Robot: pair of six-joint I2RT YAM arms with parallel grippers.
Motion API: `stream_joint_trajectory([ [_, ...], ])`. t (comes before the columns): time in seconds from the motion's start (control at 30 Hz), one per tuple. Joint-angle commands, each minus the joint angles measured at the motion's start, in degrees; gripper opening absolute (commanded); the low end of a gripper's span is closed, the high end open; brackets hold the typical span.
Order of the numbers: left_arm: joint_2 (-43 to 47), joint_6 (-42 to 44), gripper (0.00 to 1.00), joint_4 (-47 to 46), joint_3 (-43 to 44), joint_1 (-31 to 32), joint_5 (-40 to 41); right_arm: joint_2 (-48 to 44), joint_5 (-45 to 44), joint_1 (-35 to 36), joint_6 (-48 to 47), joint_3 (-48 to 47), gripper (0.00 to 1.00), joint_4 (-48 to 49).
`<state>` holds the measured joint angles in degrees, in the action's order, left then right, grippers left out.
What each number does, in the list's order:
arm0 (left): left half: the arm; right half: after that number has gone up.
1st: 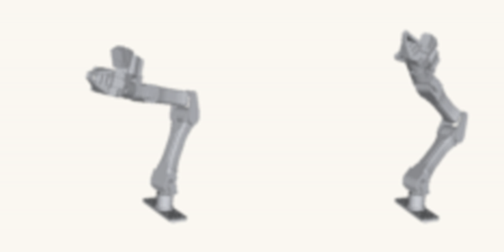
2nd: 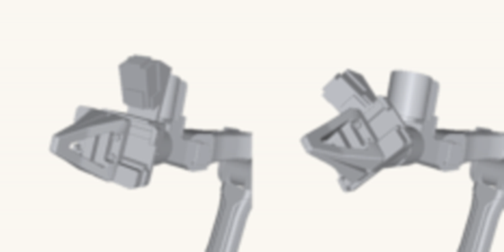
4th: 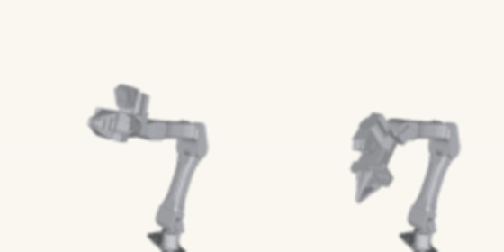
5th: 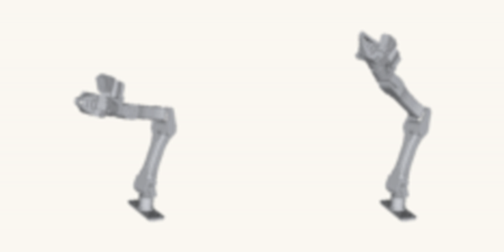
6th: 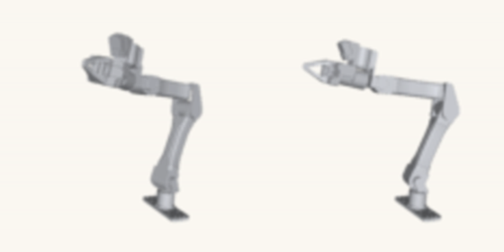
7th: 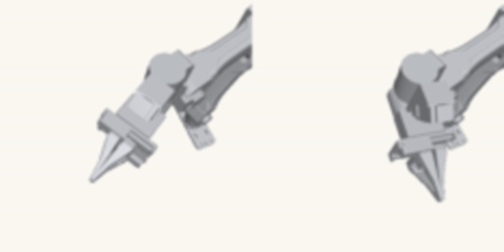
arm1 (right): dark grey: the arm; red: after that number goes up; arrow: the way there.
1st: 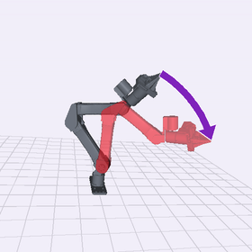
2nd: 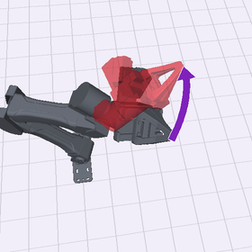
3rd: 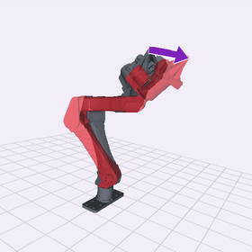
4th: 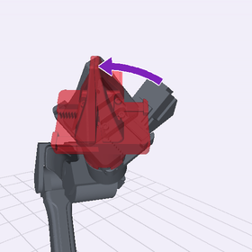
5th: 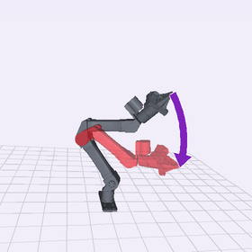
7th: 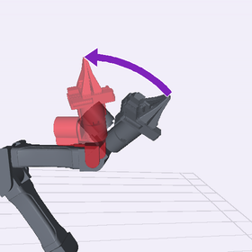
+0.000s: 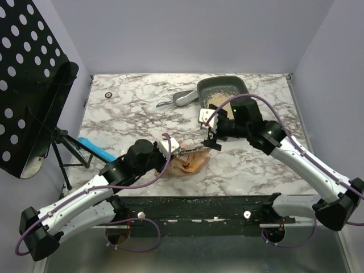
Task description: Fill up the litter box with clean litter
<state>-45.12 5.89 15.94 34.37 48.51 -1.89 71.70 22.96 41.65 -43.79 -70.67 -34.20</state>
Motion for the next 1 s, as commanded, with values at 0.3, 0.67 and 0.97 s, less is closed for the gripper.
stream_joint_trajectory([
  [0.3, 3.2, -0.4, 0.99, 3.0, 15.3, -0.1, 4.8, -12.2, -27.4, 0.4, 41.7, 2.4, 1.00, 12.2],
  [0.67, -0.7, -7.1, 0.99, 2.1, 23.4, 0.0, 12.9, -24.3, -49.1, 0.4, 60.7, 9.8, 1.00, 16.1],
  [0.97, -2.1, -4.0, 0.99, -2.2, 21.2, 0.0, 17.2, -35.3, -48.4, 0.4, 57.0, 18.1, 1.00, 24.0],
])
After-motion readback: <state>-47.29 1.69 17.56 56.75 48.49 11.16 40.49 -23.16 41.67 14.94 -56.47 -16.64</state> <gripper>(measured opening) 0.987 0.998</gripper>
